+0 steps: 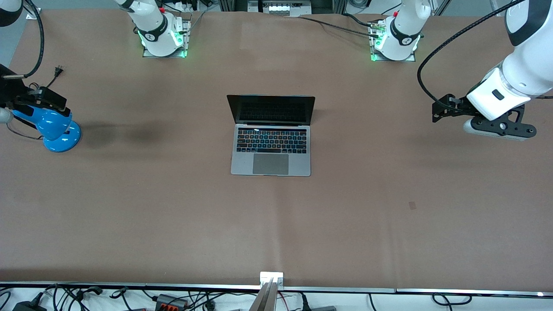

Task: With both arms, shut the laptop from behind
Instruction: 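Raise both grippers from the rest pose toward the laptop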

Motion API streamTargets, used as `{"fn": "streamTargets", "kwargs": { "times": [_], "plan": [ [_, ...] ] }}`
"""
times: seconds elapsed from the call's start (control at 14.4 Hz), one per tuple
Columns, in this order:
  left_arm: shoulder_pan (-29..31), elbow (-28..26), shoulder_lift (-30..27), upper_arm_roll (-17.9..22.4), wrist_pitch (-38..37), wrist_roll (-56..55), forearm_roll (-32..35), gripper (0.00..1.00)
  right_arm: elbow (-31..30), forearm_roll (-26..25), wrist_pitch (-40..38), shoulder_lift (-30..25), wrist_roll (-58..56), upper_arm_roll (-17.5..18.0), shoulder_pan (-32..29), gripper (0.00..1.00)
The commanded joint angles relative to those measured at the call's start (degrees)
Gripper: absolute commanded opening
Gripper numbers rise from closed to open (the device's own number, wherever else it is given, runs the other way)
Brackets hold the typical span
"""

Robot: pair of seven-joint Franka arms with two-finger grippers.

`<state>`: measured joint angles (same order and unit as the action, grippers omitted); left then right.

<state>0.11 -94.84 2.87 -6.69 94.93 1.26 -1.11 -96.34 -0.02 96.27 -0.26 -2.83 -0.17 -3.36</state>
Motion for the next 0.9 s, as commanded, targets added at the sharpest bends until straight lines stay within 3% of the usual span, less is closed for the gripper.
{"fn": "streamTargets", "kwargs": {
  "times": [0.0, 0.76, 0.83],
  "plan": [
    [0.24, 1.24, 0.64, -0.17, -1.06, 1.03, 0.67, 1.0, -0.6, 0.37, -0.56, -1.15, -0.25, 0.35, -0.51, 1.0],
    [2.07, 1.67, 1.43, 0.54, -1.15, 0.41, 0.85, 1.0, -0.86, 0.28, -0.39, -0.71, -0.34, 0.35, -0.42, 1.0],
    [3.65, 1.68, 2.65, 0.54, -1.15, 0.85, 0.67, 1.0, -0.87, 0.28, -0.56, -0.71, -0.33, 0.35, -0.51, 0.7]
  ]
}}
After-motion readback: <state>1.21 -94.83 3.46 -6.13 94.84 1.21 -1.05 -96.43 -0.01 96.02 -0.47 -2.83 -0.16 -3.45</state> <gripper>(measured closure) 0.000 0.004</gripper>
